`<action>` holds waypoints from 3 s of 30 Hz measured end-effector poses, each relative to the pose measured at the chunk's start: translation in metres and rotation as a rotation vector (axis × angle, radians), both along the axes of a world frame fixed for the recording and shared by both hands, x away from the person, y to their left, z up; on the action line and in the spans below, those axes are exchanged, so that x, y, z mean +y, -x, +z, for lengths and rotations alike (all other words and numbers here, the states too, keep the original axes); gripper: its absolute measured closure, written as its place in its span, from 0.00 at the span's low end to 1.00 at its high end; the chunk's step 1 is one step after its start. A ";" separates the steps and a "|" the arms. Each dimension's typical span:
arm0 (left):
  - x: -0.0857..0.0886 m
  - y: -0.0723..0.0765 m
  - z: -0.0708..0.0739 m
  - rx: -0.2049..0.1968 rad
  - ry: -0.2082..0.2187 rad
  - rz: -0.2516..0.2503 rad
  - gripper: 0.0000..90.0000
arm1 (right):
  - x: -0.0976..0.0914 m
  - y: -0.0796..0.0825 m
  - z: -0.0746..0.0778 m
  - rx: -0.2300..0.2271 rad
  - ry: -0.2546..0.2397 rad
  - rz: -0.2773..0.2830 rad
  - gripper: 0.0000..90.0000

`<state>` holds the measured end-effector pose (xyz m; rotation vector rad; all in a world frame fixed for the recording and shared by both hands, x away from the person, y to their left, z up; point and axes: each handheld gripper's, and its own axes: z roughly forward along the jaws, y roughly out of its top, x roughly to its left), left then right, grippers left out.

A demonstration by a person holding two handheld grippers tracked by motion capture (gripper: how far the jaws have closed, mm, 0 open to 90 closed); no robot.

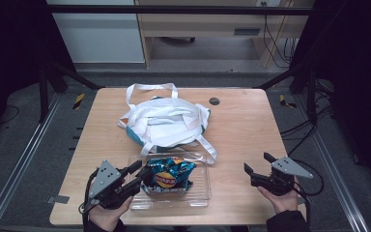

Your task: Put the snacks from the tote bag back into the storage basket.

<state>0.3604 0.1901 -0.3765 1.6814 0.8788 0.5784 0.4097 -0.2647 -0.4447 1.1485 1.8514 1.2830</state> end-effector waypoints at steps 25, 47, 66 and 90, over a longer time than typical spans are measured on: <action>0.003 -0.005 0.006 -0.015 0.005 -0.029 0.93 | 0.000 -0.001 -0.001 0.002 0.006 0.001 0.19; -0.004 -0.067 0.008 -0.016 -0.015 0.049 0.98 | 0.001 -0.002 -0.002 0.009 0.008 0.000 0.19; 0.006 -0.074 0.008 -0.003 0.008 0.053 0.64 | 0.002 -0.002 -0.002 0.009 0.011 0.003 0.19; 0.069 -0.053 -0.013 0.022 -0.045 0.101 0.46 | 0.001 -0.002 -0.002 0.009 0.007 -0.005 0.19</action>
